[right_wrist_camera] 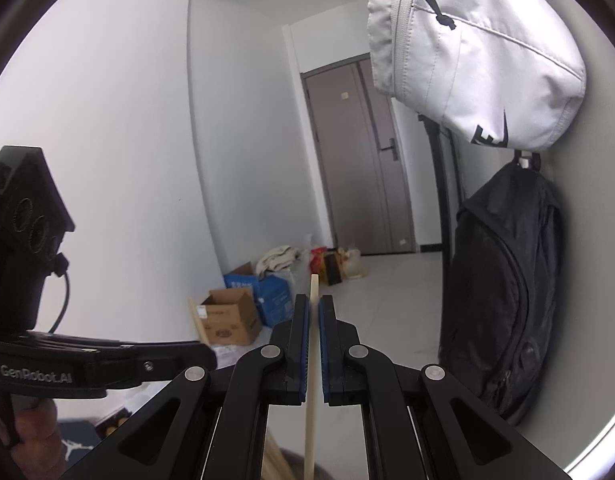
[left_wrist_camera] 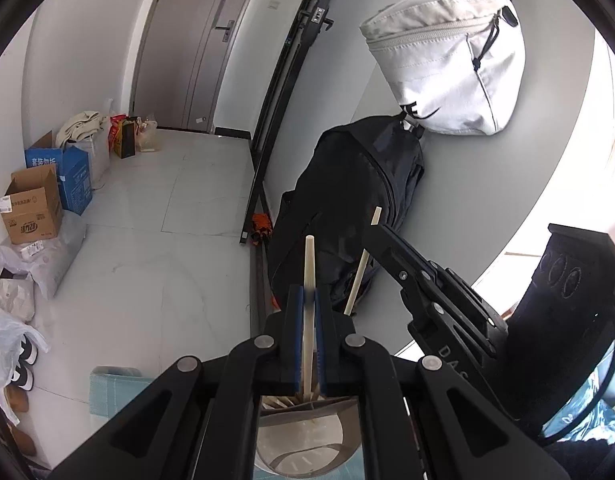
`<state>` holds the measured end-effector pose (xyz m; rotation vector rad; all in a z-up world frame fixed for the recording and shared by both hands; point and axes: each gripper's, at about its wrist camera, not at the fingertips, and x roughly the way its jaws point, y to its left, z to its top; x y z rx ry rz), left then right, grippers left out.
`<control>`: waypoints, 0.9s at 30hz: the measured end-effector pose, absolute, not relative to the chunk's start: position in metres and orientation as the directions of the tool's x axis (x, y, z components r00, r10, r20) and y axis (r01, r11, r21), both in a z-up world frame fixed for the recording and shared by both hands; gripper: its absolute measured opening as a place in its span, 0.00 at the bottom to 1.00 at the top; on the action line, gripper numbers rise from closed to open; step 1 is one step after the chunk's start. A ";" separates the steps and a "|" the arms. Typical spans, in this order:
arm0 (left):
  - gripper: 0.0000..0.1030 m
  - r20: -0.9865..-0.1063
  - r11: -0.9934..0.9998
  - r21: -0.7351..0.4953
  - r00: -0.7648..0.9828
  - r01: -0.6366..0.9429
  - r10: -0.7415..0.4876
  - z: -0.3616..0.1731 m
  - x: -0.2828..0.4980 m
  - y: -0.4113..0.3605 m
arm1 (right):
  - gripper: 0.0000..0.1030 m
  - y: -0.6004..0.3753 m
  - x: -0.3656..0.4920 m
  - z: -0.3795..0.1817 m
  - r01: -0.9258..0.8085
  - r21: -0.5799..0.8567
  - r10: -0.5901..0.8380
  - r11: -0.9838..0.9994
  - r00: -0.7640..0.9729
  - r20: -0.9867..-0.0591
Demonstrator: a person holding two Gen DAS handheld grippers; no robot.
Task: Organize utensils
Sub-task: 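Raise both held chopsticks upright and carry them over the utensil holder, then open both tools to drop the chopsticks into the holder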
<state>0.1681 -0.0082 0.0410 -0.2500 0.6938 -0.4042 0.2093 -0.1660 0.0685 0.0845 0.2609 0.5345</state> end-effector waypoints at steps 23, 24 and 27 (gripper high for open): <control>0.01 -0.604 0.878 -0.366 0.639 0.309 -0.476 0.028 0.153 -0.001 | 0.08 -0.169 0.184 0.062 -0.531 0.261 0.591 0.806 0.717 -0.370; 0.01 -0.605 0.879 -0.364 0.638 0.309 -0.475 0.028 0.153 -0.001 | 0.13 -0.172 0.189 0.066 -0.520 0.278 0.590 0.808 0.721 -0.365; 0.01 -0.608 0.881 -0.356 0.640 0.310 -0.471 0.028 0.152 -0.001 | 0.38 -0.170 0.205 0.074 -0.509 0.301 0.590 0.807 0.713 -0.378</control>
